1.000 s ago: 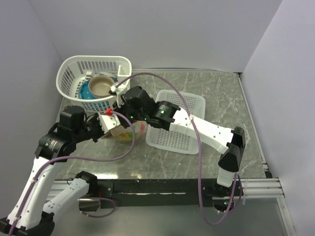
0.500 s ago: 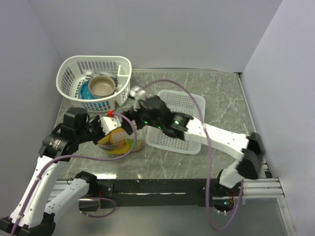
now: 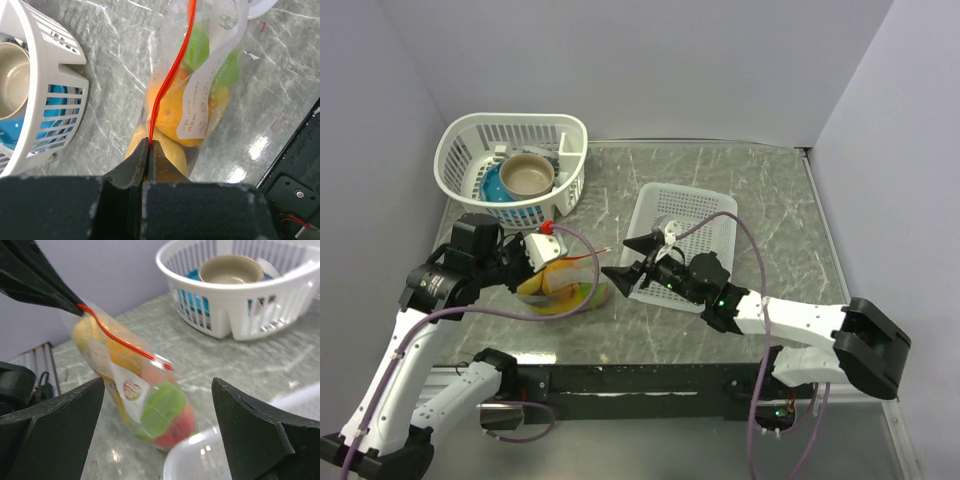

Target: Open the zip-top bag and remove the fake food

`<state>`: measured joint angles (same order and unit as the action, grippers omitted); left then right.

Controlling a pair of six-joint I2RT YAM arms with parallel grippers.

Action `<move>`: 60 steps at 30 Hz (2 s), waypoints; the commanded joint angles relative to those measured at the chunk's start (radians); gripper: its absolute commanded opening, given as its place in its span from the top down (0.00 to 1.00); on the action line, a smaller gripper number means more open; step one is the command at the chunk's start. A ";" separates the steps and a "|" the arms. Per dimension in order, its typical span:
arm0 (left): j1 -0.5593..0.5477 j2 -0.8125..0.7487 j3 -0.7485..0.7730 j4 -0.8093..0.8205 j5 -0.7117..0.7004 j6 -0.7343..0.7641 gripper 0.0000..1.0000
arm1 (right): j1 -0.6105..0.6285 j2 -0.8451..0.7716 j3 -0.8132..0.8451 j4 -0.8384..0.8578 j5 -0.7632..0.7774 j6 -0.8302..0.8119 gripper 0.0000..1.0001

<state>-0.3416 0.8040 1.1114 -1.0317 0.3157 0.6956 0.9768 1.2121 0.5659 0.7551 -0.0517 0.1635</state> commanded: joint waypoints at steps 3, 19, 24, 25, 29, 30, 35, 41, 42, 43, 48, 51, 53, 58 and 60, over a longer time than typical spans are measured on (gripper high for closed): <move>0.006 0.020 0.082 -0.048 0.008 0.007 0.99 | -0.059 0.099 -0.006 0.335 -0.158 0.073 0.07; 0.006 0.057 0.174 -0.108 0.036 -0.002 0.98 | -0.102 0.363 0.029 0.499 -0.252 0.102 0.12; 0.004 0.063 0.188 -0.111 0.040 -0.007 0.98 | -0.101 0.414 0.064 0.570 -0.312 0.177 0.19; 0.006 0.060 0.185 -0.110 0.042 -0.007 0.98 | -0.101 0.420 0.065 0.601 -0.322 0.188 0.22; 0.006 0.054 0.150 -0.103 0.051 -0.013 0.98 | -0.104 0.428 0.065 0.690 -0.387 0.266 0.37; 0.006 0.049 0.140 -0.091 0.054 -0.016 0.97 | -0.107 0.429 0.071 0.702 -0.420 0.275 0.47; 0.006 0.037 0.076 -0.012 0.124 -0.079 0.91 | -0.115 0.445 0.106 0.713 -0.548 0.315 0.98; 0.006 0.076 0.100 0.097 0.203 -0.168 0.62 | -0.127 0.377 0.083 0.715 -0.593 0.337 1.00; 0.006 0.092 0.108 0.105 0.227 -0.172 0.49 | -0.127 0.365 0.083 0.698 -0.597 0.329 1.00; 0.004 0.101 0.114 0.117 0.238 -0.191 0.45 | -0.125 0.340 0.084 0.660 -0.599 0.323 1.00; -0.008 0.179 0.174 0.157 0.397 -0.219 0.14 | -0.096 0.270 0.098 0.554 -0.587 0.245 1.00; -0.053 0.234 0.209 0.168 0.450 -0.252 0.16 | -0.092 0.245 0.112 0.503 -0.586 0.219 1.00; -0.074 0.253 0.240 0.173 0.488 -0.283 0.18 | -0.089 0.245 0.115 0.494 -0.591 0.223 1.00; -0.089 0.284 0.306 0.141 0.552 -0.324 0.50 | -0.082 0.257 0.118 0.487 -0.576 0.218 1.00; -0.096 0.294 0.317 0.087 0.559 -0.303 0.78 | -0.082 0.262 0.123 0.484 -0.567 0.217 1.00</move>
<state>-0.4244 1.0939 1.3666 -0.9016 0.7891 0.4084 0.8879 1.4872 0.6376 1.2068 -0.6346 0.4004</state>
